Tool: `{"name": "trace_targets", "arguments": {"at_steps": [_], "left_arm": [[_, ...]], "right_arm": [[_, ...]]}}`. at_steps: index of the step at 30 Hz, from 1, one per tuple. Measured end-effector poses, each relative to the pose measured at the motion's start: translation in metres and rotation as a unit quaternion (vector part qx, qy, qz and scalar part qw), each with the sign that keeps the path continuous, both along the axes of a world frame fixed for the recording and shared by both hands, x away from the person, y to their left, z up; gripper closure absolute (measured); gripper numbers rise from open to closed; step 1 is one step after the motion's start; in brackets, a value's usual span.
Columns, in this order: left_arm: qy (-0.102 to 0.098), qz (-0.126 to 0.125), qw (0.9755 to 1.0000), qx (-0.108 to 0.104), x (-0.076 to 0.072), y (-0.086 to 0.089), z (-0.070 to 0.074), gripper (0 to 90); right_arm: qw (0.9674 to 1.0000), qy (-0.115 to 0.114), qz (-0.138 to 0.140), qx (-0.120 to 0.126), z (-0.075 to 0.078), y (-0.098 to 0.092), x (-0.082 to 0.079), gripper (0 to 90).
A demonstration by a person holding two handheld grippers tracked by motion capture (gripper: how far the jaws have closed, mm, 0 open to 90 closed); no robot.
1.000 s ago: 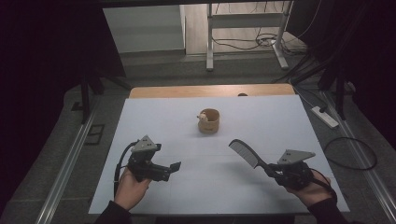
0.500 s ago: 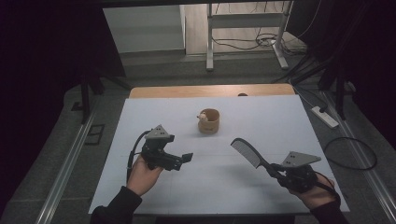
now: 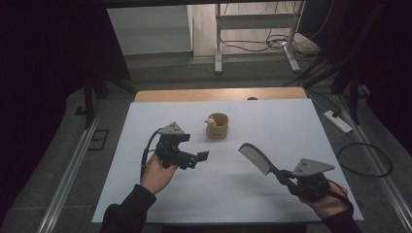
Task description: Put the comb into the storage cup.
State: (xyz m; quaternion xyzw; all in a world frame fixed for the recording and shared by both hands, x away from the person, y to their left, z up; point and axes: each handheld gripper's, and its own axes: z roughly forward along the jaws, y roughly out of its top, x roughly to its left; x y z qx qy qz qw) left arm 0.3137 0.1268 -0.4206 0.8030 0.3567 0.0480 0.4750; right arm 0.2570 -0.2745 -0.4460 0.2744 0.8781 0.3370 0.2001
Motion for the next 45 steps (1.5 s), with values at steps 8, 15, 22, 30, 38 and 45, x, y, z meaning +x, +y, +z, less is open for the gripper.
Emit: {"name": "trace_targets", "arguments": {"at_steps": [8, 15, 22, 30, 38, 45], "left_arm": [[0.002, -0.009, 0.9999, 0.007, 0.01, -0.01, 0.003, 0.0], [0.005, -0.023, 0.9997, 0.005, 0.019, -0.018, 0.007, 0.0], [0.01, -0.03, 0.9995, 0.0, 0.025, -0.023, 0.007, 0.0], [0.019, -0.049, 0.9984, -0.021, 0.024, -0.029, 0.011, 0.0], [0.024, -0.056, 0.9978, -0.027, 0.023, -0.031, 0.011, 0.0], [0.037, -0.06, 0.997, -0.032, 0.024, -0.035, 0.007, 0.0]], "right_arm": [[0.9999, -0.012, 0.006, 0.0, 0.001, 0.003, -0.002, 72.7], [0.9998, -0.019, 0.01, 0.003, 0.002, 0.006, -0.003, 72.7], [0.9995, -0.027, 0.016, 0.003, 0.002, 0.01, -0.004, 72.7], [0.9992, -0.031, 0.026, 0.003, 0.002, 0.016, -0.006, 72.7], [0.9985, -0.038, 0.038, 0.005, 0.002, 0.024, -0.009, 72.8], [0.9978, -0.043, 0.051, 0.005, 0.001, 0.03, -0.012, 72.8]]}}
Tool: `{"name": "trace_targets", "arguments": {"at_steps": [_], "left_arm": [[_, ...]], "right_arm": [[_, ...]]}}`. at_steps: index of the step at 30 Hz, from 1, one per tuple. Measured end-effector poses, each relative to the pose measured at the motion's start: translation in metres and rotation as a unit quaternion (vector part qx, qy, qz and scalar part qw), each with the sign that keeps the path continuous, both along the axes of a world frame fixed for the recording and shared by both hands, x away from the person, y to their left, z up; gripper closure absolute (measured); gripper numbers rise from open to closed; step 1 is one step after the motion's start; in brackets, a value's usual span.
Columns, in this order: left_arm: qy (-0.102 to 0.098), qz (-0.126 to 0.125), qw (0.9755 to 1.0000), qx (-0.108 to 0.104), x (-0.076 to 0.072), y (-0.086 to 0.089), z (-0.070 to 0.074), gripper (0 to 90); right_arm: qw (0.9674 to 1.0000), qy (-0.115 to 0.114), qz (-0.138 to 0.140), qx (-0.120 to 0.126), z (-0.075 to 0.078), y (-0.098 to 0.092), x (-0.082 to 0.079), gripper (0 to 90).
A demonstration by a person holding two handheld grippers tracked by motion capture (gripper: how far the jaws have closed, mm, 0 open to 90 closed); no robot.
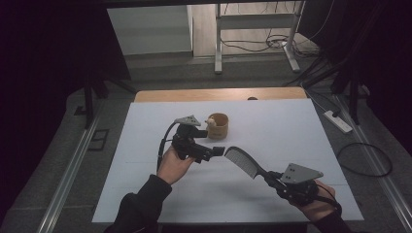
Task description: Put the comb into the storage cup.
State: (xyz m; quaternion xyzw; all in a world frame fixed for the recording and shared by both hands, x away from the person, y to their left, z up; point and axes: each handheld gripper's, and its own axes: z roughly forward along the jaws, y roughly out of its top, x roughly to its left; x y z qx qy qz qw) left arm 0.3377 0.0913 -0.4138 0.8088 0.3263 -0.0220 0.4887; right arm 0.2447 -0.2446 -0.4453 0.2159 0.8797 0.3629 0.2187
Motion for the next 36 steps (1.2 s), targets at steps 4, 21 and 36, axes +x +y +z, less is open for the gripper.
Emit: {"name": "trace_targets", "arguments": {"at_steps": [4, 21, 36], "left_arm": [[0.009, -0.005, 0.9999, -0.004, 0.001, -0.003, -0.002, 0.0], [0.058, -0.039, 0.9972, -0.028, 0.003, -0.02, -0.009, 0.0], [0.099, -0.061, 0.9927, -0.031, 0.005, -0.029, -0.014, 8.8]], "right_arm": [[1.0, -0.007, 0.007, 0.002, 0.0, 0.004, -0.003, 72.7], [0.9991, -0.027, 0.031, 0.003, 0.001, 0.017, -0.011, 72.7], [0.998, -0.048, 0.04, -0.001, 0.002, 0.019, -0.014, 72.7]]}}
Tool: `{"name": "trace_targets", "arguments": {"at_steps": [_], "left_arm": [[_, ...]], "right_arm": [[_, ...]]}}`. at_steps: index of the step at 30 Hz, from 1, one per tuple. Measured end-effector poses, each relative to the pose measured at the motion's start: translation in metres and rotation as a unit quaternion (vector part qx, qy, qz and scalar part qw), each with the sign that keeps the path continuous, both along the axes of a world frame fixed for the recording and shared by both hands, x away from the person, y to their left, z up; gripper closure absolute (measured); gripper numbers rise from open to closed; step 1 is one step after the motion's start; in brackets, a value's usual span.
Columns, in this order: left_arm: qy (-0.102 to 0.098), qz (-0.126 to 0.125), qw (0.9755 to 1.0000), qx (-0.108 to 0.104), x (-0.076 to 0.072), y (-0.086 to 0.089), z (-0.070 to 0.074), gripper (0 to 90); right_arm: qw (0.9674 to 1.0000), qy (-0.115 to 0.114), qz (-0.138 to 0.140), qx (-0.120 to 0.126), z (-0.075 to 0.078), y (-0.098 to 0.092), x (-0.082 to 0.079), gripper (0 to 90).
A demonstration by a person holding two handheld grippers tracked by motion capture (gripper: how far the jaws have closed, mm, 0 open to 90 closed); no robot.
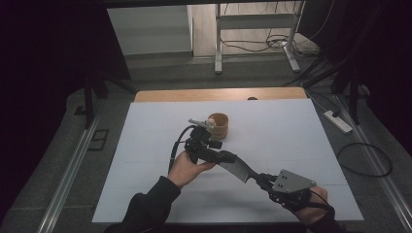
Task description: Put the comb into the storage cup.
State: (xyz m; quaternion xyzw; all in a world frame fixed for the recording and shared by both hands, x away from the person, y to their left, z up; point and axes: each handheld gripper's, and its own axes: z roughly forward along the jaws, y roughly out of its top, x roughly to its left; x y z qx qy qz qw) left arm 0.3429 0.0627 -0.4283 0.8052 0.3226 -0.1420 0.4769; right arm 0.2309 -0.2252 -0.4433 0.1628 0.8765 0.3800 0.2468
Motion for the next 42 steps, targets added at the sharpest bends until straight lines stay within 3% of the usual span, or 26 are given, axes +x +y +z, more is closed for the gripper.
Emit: {"name": "trace_targets", "arguments": {"at_steps": [1, 2, 5, 10, 18, 28, 31, 38, 42], "left_arm": [[0.005, -0.004, 1.0, -0.007, 0.0, 0.001, 0.0, 8.8], [0.013, -0.007, 0.9998, -0.012, 0.001, 0.001, 0.0, 20.4], [0.04, -0.012, 0.9988, -0.026, 0.002, 0.003, -0.001, 35.3], [0.07, -0.017, 0.9965, -0.042, 0.003, 0.005, -0.002, 53.1], [0.093, -0.016, 0.9937, -0.061, 0.005, 0.007, -0.005, 70.4], [0.133, -0.024, 0.9854, -0.104, 0.005, 0.008, -0.01, 82.5], [0.127, -0.024, 0.9865, -0.101, 0.003, 0.007, -0.008, 83.2], [0.085, -0.022, 0.9919, -0.092, -0.002, 0.006, 0.002, 83.5], [0.079, -0.019, 0.9925, -0.091, -0.003, 0.007, 0.003, 83.5]], "right_arm": [[1.0, 0.0, 0.0, 0.0, 0.0, 0.0, 0.0, 72.7], [1.0, -0.003, -0.001, -0.001, 0.0, 0.0, 0.0, 72.8], [1.0, -0.006, -0.001, -0.001, 0.0, 0.001, 0.0, 72.7], [0.9999, -0.011, -0.001, -0.002, 0.0, 0.001, 0.0, 72.8], [0.9998, -0.018, 0.002, -0.005, -0.001, 0.001, -0.001, 72.7], [0.9995, -0.025, 0.0, -0.016, -0.003, 0.002, 0.0, 72.4], [0.9995, -0.023, 0.0, -0.02, -0.004, 0.002, 0.002, 72.2], [1.0, -0.005, -0.004, -0.006, -0.003, 0.0, 0.005, 68.4], [0.9999, 0.002, -0.012, -0.001, -0.003, 0.0, 0.006, 62.3]]}}
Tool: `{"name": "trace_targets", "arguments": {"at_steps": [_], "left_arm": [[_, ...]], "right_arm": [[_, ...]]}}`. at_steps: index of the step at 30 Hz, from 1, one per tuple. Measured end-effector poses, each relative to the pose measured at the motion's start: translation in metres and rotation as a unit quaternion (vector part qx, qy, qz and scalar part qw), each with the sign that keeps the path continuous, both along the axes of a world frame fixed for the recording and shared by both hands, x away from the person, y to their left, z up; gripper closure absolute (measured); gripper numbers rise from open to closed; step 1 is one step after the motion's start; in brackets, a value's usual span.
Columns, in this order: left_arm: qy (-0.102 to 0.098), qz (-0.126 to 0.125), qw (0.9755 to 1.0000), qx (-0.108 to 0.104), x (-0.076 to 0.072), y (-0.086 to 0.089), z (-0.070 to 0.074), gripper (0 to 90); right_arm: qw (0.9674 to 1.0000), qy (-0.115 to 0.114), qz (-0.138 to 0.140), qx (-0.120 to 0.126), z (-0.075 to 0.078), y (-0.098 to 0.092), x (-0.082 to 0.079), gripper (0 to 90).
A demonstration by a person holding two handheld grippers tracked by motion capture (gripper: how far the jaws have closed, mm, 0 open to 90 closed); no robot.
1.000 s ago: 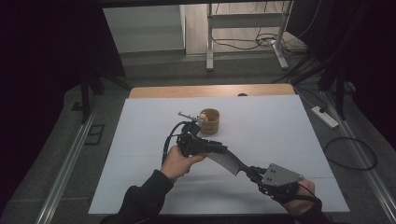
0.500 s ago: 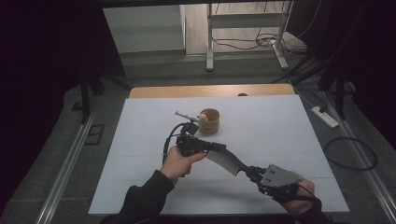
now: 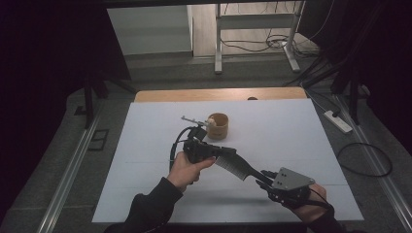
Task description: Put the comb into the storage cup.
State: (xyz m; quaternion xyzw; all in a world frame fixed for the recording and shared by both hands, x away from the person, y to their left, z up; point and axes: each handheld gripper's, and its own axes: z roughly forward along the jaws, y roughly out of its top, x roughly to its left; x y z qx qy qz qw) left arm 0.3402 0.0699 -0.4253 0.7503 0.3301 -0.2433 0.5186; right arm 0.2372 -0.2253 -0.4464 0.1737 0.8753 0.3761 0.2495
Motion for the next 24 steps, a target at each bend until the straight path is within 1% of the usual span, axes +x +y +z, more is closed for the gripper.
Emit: {"name": "trace_targets", "arguments": {"at_steps": [1, 3, 4, 6, 7, 8, 9, 10, 11, 12, 13, 14, 18, 21, 22, 23, 24], "left_arm": [[-0.002, 0.001, 1.0, 0.001, 0.0, 0.0, 0.0, 83.5], [-0.008, 0.006, 0.9999, 0.004, 0.0, 0.001, 0.002, 83.5], [-0.008, 0.006, 0.9999, 0.004, 0.0, 0.001, 0.002, 83.5], [-0.012, 0.008, 0.9999, 0.006, 0.0, 0.002, 0.002, 83.5], [-0.013, 0.009, 0.9999, 0.006, 0.0, 0.003, 0.003, 83.5], [-0.018, 0.011, 0.9998, 0.006, 0.0, 0.003, 0.003, 83.5], [-0.018, 0.011, 0.9998, 0.006, 0.0, 0.003, 0.003, 83.5], [-0.019, 0.013, 0.9997, 0.007, -0.001, 0.004, 0.004, 83.5], [-0.021, 0.014, 0.9996, 0.008, -0.001, 0.004, 0.004, 83.5], [-0.024, 0.015, 0.9996, 0.009, -0.001, 0.005, 0.005, 83.5], [-0.027, 0.016, 0.9995, 0.008, -0.001, 0.005, 0.005, 83.5], [-0.028, 0.017, 0.9994, 0.009, -0.001, 0.006, 0.006, 83.5], [-0.036, 0.024, 0.999, 0.008, -0.002, 0.009, 0.009, 83.5], [-0.046, 0.032, 0.9984, 0.01, -0.002, 0.012, 0.01, 83.5], [-0.046, 0.032, 0.9984, 0.01, -0.002, 0.012, 0.01, 83.5], [-0.046, 0.036, 0.9982, 0.011, -0.002, 0.013, 0.011, 83.5], [-0.046, 0.036, 0.9982, 0.011, -0.002, 0.013, 0.011, 83.5]], "right_arm": [[1.0, 0.0, 0.0, 0.0, 0.0, 0.0, 0.0, 62.3], [1.0, 0.004, -0.005, 0.001, 0.0, 0.0, 0.001, 57.4], [0.9999, 0.006, -0.008, 0.003, 0.0, 0.0, 0.001, 55.7], [0.9999, 0.009, -0.01, 0.006, 0.0, 0.0, 0.002, 54.3], [0.9999, 0.012, -0.01, 0.007, 0.001, -0.001, 0.002, 52.2], [0.9997, 0.018, -0.014, 0.009, 0.001, -0.001, 0.003, 48.1], [0.9997, 0.018, -0.014, 0.009, 0.001, -0.001, 0.003, 48.1], [0.9994, 0.027, -0.017, 0.012, 0.0, -0.001, 0.005, 44.6], [0.9994, 0.027, -0.017, 0.012, 0.0, -0.001, 0.005, 44.6], [0.9994, 0.028, -0.018, 0.011, 0.0, -0.001, 0.005, 43.3], [0.9992, 0.033, -0.019, 0.013, 0.001, -0.001, 0.006, 39.9], [0.9992, 0.033, -0.019, 0.013, 0.001, -0.001, 0.006, 39.9], [0.9984, 0.047, -0.026, 0.018, 0.001, -0.002, 0.007, 34.2], [0.9976, 0.058, -0.034, 0.019, 0.0, -0.004, 0.009, 28.9], [0.9976, 0.058, -0.034, 0.019, 0.0, -0.004, 0.009, 28.9], [0.997, 0.064, -0.038, 0.022, 0.0, -0.004, 0.01, 26.1], [0.997, 0.064, -0.038, 0.022, 0.0, -0.004, 0.01, 26.1]]}}
